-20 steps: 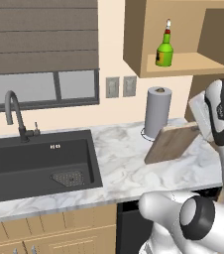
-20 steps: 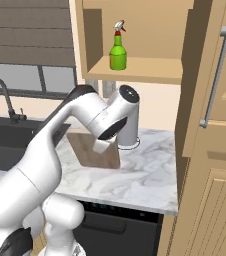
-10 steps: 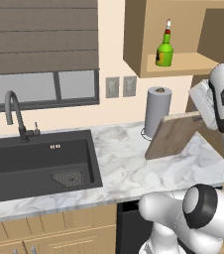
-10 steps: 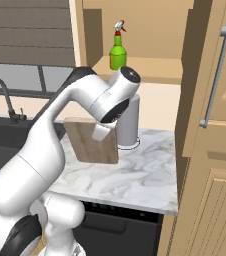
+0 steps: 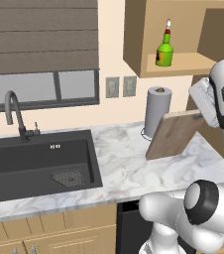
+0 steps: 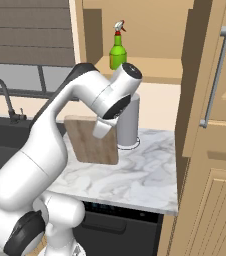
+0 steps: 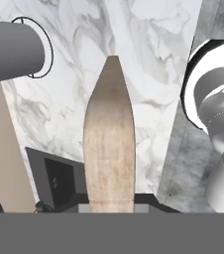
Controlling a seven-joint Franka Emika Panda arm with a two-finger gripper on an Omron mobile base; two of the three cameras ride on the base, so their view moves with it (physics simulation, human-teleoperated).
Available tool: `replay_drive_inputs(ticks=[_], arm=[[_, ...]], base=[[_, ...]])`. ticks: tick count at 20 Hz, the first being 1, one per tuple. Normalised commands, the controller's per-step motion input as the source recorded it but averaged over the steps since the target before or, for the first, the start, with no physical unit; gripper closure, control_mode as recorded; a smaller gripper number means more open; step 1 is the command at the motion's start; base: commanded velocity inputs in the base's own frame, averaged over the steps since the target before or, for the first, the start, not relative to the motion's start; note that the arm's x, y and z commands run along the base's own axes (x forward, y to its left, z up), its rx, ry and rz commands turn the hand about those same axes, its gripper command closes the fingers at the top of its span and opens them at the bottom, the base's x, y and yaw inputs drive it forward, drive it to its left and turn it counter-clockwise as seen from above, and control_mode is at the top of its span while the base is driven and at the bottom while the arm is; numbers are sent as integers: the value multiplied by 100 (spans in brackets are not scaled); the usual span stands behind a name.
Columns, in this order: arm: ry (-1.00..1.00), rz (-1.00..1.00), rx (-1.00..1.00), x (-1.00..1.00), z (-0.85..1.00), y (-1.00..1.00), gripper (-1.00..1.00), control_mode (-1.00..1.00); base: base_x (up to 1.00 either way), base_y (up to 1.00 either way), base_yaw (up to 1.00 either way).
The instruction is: Move the cutting board and knife to the sink. Then move spray from the cabinet to the counter.
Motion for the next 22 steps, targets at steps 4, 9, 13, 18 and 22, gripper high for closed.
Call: replay_drive_inputs(ticks=[4,9,13,18,22], arm=[[0,0,0,0,0,17,100,-100],[0,1,0,0,0,34,100,-100],[0,0,0,0,0,9,100,-100],[0,0,0,0,0,10,100,-100],[0,0,0,0,0,0,100,-100]], base=[[0,0,0],[0,0,0],[0,0,0],[0,0,0],[0,0,0]])
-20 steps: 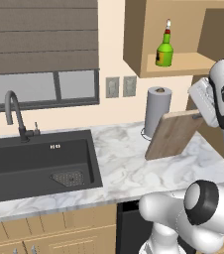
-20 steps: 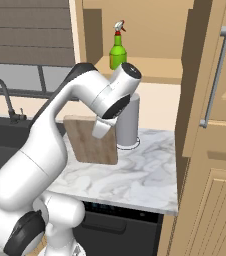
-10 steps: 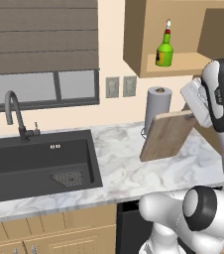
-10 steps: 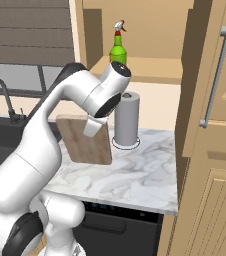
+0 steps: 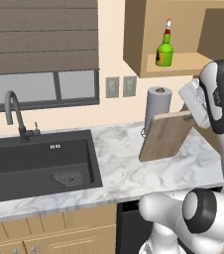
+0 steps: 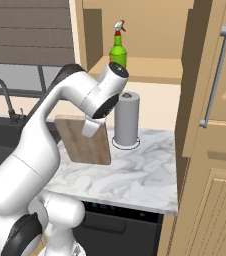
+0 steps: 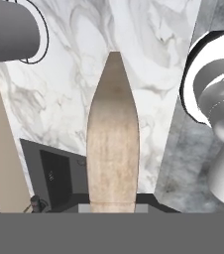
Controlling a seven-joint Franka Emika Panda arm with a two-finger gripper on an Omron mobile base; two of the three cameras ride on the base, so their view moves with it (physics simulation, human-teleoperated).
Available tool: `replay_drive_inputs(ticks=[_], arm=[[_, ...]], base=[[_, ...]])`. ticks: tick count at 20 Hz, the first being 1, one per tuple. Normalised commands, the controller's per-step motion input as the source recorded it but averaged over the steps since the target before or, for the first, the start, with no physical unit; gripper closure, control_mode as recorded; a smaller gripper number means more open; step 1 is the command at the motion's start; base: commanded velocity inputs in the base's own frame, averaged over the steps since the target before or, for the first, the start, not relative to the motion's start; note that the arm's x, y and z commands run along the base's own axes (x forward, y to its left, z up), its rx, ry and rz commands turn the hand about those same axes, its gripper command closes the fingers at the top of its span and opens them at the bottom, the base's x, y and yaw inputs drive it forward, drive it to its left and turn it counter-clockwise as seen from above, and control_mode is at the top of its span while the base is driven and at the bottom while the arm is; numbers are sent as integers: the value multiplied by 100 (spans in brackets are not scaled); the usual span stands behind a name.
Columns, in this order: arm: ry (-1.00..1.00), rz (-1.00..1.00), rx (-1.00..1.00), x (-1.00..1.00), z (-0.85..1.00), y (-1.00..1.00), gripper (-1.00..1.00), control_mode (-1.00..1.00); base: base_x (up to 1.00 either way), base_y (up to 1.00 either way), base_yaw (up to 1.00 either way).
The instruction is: Move the cutting board and knife to the sink. Then move spray from the cabinet to the counter.
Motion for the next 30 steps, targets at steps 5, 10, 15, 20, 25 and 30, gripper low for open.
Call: replay_drive_inputs(ticks=[5,10,15,20,25,30], arm=[[0,0,0,0,0,1,100,100],[0,0,0,0,0,0,100,100],[0,0,0,0,0,0,100,100],[0,0,0,0,0,0,100,100],[0,0,0,0,0,0,100,100],[3,0,0,43,0,11,100,-100]], base=[[-3,17,0],[0,89,0],[2,87,0],[13,74,0],[35,28,0],[0,0,0]])
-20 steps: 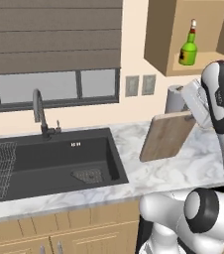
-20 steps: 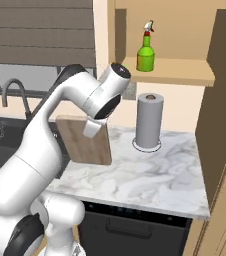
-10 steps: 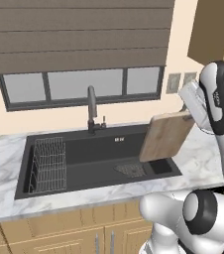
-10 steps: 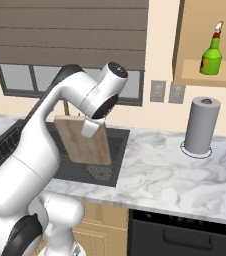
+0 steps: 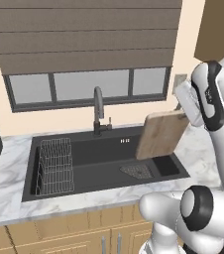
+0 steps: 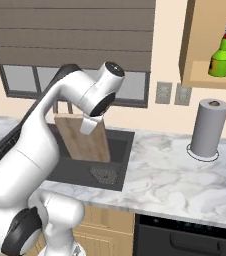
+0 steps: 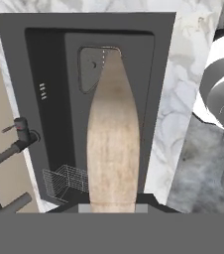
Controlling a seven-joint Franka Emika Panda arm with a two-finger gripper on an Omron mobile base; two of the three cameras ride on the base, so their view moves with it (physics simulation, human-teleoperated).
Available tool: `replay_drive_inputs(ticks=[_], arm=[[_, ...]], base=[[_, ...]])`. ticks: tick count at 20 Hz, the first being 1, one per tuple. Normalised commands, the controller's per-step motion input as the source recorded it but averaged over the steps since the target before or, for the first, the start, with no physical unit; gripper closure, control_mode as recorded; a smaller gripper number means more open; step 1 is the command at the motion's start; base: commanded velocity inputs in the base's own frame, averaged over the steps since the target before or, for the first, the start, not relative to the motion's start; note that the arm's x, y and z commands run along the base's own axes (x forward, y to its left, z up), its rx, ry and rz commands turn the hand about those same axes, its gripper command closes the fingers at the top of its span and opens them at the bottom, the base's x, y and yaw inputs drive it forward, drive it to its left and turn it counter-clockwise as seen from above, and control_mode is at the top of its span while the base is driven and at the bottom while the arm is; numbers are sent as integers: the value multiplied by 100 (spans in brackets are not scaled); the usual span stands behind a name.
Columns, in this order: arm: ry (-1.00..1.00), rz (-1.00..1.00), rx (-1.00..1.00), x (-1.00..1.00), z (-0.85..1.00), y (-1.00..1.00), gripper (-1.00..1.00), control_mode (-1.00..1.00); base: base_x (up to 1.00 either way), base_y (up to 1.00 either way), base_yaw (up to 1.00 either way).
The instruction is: Move the cutting board and knife to the sink. Then move spray from the cabinet to the counter.
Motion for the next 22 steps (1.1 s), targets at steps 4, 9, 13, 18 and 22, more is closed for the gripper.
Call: replay_drive_inputs(ticks=[4,9,13,18,22], arm=[[4,2,0,26,-2,41,100,-100],[6,25,2,56,-18,58,100,-100],[6,39,3,62,-14,24,100,-100],[0,39,1,55,-18,8,100,-100],[0,23,0,64,-28,0,100,-100]], base=[[0,0,0],[0,0,0],[0,0,0],[0,0,0],[0,0,0]])
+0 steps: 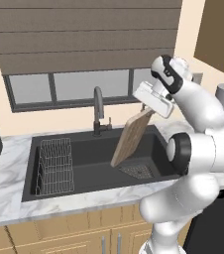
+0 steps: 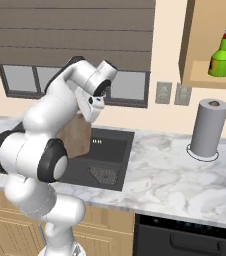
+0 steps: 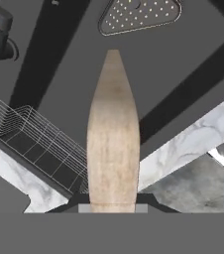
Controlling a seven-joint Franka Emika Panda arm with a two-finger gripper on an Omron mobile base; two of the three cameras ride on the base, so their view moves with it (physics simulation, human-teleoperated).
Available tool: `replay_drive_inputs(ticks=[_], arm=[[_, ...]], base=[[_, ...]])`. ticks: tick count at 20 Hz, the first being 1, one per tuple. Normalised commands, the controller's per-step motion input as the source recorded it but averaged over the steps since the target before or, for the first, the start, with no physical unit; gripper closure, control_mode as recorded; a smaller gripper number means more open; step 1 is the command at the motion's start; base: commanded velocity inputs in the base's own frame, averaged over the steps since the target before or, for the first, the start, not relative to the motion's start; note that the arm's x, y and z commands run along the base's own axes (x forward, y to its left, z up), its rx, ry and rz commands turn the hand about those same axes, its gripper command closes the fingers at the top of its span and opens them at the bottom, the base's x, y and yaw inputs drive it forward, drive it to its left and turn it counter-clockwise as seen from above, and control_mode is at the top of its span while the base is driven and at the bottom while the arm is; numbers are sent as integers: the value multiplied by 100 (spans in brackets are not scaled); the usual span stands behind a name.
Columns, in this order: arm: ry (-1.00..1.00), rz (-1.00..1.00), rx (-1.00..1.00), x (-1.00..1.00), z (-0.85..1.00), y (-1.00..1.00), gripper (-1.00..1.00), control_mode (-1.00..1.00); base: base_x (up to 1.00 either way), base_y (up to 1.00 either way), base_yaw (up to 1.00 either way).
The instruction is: Move the cutting board and knife to the sink. Then move spray from the cabinet to the counter.
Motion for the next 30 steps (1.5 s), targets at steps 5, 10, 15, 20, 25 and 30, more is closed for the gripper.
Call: replay_drive_inputs(ticks=[5,10,15,20,25,30], arm=[[0,10,-2,44,-28,0,100,-100],[0,0,0,3,-23,-10,100,-100],[0,0,0,29,-28,-9,100,-100],[0,0,0,47,-39,0,100,-100],[0,0,0,57,-39,-3,100,-100],[-1,1,7,59,-32,0,100,-100]], base=[[0,0,0],[0,0,0],[0,0,0],[0,0,0],[0,0,0],[0,0,0]])
